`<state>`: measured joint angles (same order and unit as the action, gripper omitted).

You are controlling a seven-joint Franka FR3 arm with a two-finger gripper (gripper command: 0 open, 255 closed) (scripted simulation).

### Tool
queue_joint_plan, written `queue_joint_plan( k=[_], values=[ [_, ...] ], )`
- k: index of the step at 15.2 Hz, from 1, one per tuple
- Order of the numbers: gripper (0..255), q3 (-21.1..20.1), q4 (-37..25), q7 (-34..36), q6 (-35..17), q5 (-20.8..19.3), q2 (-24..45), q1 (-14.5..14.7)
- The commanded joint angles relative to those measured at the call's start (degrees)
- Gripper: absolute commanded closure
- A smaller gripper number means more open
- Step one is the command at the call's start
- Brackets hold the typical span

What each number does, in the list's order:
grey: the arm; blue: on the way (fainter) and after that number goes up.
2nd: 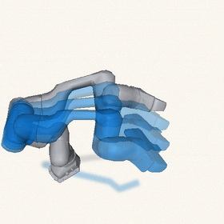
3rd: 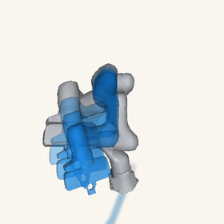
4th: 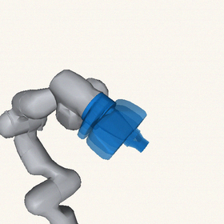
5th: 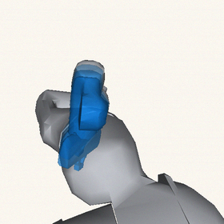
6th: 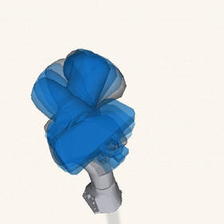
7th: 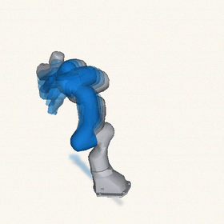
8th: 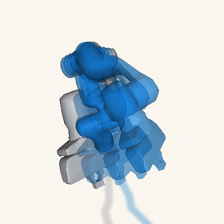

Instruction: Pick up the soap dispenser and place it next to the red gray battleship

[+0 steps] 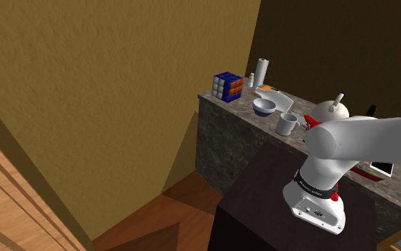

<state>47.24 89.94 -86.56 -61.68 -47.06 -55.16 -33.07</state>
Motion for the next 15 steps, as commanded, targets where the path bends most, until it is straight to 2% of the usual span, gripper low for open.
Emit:
queue_joint_plan(
  k=[1,15],
  values=[
    [255,0.1,2.0,0.4,-0.9,-0.4,-1.2,-0.6],
    [255,1.6,16.6,3.6,-7.4,-3.3,-9.3,-4.7]
  ],
)
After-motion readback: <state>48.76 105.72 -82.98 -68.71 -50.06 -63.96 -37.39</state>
